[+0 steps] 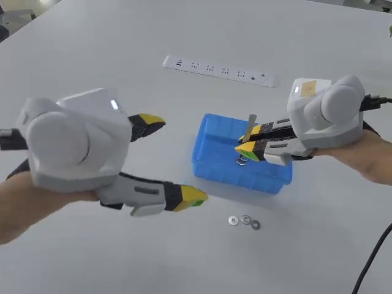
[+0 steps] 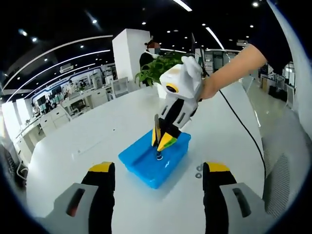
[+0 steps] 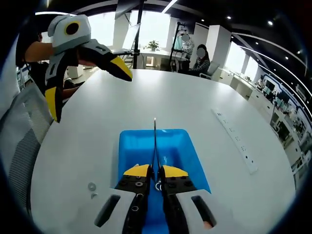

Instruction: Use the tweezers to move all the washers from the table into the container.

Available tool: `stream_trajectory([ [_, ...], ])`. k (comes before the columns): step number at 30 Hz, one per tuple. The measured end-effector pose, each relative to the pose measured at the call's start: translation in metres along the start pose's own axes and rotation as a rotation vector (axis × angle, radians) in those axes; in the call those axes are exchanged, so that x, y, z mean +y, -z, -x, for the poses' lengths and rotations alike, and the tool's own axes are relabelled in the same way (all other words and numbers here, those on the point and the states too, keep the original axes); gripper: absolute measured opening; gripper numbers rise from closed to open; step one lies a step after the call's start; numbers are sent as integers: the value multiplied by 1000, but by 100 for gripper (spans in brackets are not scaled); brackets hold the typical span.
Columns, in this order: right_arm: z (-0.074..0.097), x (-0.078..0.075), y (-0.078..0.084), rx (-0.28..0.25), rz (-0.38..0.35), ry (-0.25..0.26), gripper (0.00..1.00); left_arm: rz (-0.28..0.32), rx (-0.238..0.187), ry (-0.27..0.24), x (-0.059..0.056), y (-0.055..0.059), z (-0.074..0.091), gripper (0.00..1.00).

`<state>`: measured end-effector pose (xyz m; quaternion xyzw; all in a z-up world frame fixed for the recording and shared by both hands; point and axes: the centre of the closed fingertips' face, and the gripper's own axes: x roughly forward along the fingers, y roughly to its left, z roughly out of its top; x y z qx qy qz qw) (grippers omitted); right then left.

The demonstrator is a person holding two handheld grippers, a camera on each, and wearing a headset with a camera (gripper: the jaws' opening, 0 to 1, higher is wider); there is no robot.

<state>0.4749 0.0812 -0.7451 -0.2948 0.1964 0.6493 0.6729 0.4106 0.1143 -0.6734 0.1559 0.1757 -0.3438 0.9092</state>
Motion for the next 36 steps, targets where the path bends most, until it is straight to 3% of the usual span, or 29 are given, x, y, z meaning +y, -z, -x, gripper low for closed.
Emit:
stream_trajectory([
  [3,2,1,-1,2,8,-3,9,-15,-15,4,9,-13,-14,80],
  [8,4,3,-2,6,25,-4,9,-7,-32,27,17,-20,-32,74],
  [11,5,5,-3,4,30,-6,9,-30,-27,51,15,-23,-40,68],
  [17,5,10,-6,1,42,-17,9,-81,-20,142,3,-33,-56,41],
  [21,5,13,-8,-1,53,-26,9,-96,-31,175,-2,-40,-63,34],
  [28,5,15,-13,-11,64,-32,9,-107,-13,222,-8,-40,-67,16],
  [36,4,19,-13,-7,79,-49,9,-109,10,276,-14,-35,-65,8],
])
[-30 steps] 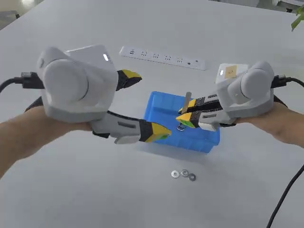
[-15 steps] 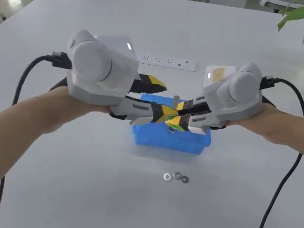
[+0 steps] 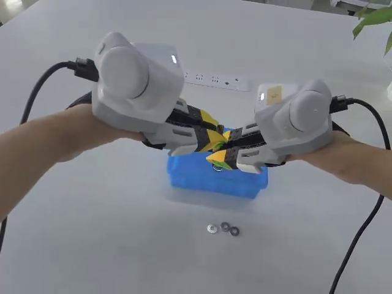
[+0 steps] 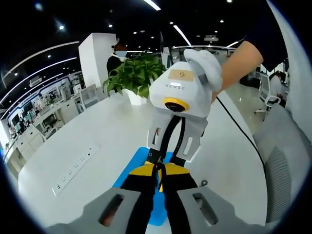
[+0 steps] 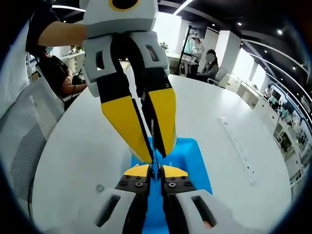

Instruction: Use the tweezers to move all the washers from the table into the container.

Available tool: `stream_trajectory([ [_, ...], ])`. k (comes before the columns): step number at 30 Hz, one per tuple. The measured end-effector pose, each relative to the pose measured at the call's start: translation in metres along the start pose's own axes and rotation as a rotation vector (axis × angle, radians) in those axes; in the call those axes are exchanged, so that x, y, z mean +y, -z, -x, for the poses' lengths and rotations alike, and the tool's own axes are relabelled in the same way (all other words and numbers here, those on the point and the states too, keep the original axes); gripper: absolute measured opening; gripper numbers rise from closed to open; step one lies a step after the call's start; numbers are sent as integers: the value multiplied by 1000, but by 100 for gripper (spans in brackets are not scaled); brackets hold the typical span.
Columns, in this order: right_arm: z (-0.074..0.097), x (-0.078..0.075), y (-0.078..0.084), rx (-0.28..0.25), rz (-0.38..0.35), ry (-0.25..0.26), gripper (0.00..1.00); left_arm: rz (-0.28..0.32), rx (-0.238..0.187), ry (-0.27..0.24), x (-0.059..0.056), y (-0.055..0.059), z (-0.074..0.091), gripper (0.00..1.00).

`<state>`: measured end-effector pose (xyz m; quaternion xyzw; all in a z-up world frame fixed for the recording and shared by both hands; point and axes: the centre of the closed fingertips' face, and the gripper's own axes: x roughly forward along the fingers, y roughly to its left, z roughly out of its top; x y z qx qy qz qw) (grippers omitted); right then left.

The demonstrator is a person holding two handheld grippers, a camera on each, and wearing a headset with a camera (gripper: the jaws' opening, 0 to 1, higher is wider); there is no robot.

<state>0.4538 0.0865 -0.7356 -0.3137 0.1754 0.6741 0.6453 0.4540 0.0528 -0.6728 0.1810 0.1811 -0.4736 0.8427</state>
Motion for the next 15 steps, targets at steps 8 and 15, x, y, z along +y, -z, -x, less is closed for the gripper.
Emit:
stream_trajectory([
  [8,1,2,1,4,1,-5,9,-19,14,17,-3,0,0,6],
  [15,3,4,-3,-5,13,-6,10,-66,23,39,-6,-2,4,5],
])
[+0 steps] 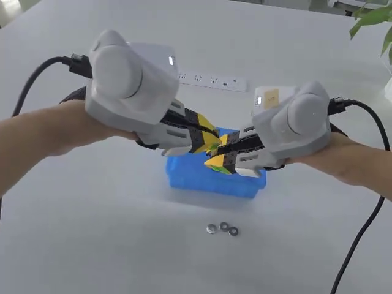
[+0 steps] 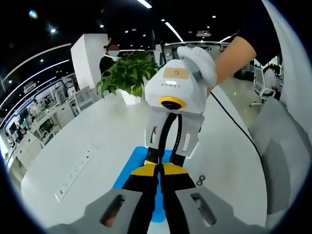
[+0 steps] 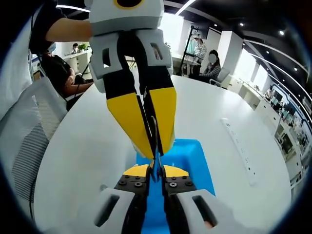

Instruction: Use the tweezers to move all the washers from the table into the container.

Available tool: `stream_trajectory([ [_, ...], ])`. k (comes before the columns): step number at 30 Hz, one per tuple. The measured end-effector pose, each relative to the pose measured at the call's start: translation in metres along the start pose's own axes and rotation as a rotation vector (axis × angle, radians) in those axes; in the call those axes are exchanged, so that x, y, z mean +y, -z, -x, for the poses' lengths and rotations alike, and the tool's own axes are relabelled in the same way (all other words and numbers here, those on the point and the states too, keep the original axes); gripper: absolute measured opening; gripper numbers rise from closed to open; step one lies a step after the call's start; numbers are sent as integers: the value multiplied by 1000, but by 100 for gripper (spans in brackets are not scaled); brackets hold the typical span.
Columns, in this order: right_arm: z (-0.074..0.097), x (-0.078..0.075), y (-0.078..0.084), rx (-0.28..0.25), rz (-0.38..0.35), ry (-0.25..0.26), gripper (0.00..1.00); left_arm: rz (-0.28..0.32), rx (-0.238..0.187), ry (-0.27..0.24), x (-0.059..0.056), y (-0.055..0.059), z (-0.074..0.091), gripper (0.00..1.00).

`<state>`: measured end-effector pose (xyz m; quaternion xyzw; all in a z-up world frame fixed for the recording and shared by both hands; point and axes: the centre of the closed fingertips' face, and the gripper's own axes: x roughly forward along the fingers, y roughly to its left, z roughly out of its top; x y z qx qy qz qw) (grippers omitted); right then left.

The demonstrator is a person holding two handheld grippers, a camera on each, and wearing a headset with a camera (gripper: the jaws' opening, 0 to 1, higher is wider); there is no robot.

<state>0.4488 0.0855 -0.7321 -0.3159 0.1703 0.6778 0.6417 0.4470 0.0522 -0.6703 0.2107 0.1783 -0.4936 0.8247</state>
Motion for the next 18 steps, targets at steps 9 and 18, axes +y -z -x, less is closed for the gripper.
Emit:
stream_trajectory([
  [9,7,-6,-10,-18,-4,39,18,-38,-7,-12,6,-9,7,5],
  [18,22,-1,-8,-21,-64,71,31,-74,-13,-20,6,-26,12,5],
])
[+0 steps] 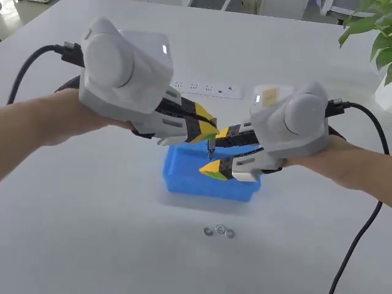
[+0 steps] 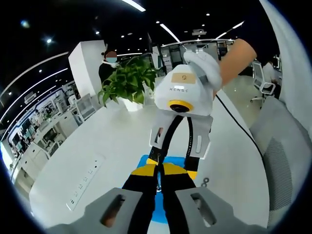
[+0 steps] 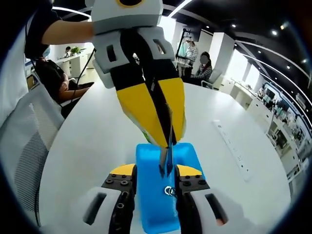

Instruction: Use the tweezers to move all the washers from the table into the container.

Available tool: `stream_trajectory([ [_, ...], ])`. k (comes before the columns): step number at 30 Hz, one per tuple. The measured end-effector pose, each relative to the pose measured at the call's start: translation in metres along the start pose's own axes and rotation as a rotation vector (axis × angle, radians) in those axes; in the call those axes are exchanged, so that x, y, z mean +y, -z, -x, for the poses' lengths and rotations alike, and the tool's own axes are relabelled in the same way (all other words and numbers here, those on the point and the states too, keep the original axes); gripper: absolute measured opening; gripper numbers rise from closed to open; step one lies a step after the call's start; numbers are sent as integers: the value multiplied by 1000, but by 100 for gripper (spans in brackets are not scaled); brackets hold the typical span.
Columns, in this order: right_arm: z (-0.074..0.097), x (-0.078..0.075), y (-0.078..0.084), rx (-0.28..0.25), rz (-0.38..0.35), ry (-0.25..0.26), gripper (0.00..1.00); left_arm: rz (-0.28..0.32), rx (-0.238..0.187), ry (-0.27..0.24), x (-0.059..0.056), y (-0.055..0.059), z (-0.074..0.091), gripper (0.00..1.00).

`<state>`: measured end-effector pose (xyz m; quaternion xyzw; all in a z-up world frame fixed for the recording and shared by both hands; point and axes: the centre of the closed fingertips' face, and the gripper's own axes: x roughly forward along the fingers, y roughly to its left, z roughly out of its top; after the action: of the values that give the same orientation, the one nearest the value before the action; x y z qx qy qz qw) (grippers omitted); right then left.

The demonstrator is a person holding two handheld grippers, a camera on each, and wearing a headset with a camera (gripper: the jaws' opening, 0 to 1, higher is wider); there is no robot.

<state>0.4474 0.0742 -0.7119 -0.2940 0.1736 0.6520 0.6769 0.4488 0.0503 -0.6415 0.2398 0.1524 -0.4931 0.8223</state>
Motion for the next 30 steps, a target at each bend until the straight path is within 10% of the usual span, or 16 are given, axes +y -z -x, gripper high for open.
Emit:
stream_trajectory([
  [16,56,13,14,-81,-162,149,69,-35,-4,-5,-24,-26,15,6],
  [30,75,65,33,-97,-214,115,91,-10,33,21,-59,-15,20,6],
])
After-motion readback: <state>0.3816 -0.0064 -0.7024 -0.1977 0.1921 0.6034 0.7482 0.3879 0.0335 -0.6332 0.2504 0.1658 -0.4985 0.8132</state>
